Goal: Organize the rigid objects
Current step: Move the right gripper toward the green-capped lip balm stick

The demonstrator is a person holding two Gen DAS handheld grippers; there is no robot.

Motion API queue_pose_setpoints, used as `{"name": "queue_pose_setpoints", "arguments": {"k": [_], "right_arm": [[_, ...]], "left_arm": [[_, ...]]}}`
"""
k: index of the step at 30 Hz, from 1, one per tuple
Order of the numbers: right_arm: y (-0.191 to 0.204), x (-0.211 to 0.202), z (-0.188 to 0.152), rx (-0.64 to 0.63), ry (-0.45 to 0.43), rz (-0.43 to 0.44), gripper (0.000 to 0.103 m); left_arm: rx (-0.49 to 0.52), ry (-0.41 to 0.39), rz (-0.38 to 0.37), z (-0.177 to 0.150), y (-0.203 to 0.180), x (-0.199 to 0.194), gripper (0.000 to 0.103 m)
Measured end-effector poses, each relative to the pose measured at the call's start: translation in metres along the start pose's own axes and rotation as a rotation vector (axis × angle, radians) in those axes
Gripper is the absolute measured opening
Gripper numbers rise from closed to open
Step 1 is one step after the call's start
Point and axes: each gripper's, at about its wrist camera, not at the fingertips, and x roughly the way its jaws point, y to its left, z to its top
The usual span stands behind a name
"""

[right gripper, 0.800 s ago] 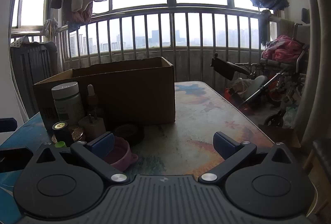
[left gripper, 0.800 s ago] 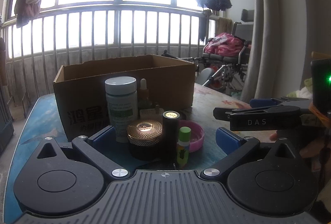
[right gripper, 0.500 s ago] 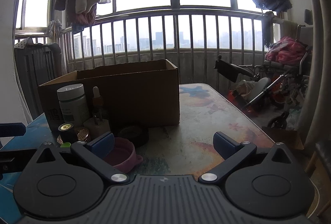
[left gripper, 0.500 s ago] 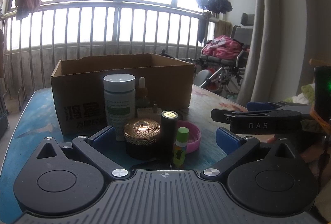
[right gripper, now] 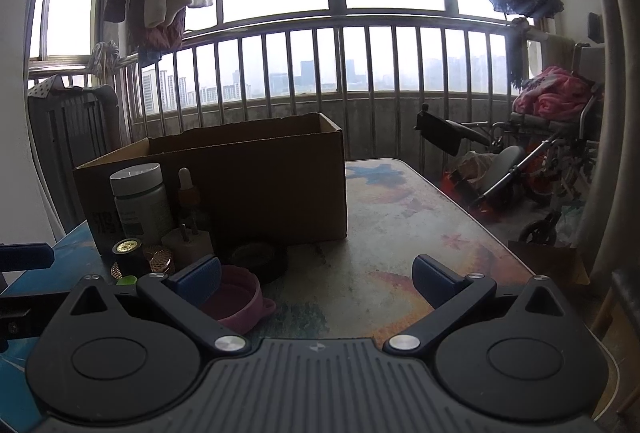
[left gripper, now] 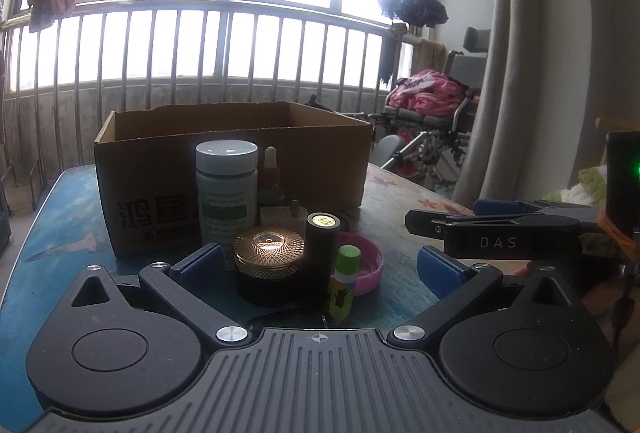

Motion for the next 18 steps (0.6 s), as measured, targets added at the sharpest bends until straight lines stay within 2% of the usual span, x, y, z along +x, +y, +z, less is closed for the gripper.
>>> {"name": "queue_pose_setpoints", "arguments": {"k": [3, 8, 18], "right_arm": [[-0.0008, -0.0004, -0.0003, 0.004, -0.001, 0.002, 0.103], [-0.0017, 0.0018, 0.0001, 0.022, 0.009, 0.007, 0.103], [0.0030, -0.0004, -0.0025, 0.019, 0.017, 0.061, 0.103]], "left_arm": [[0.005, 0.005, 0.017, -0.0002, 0.0006, 0.0014, 0.103], [-0.014, 0.005, 0.002, -0.0002, 0.0033, 0.0014, 0.103], [0.020, 0.024, 0.007, -0.0035, -0.0031, 0.0048, 0.099]]}}
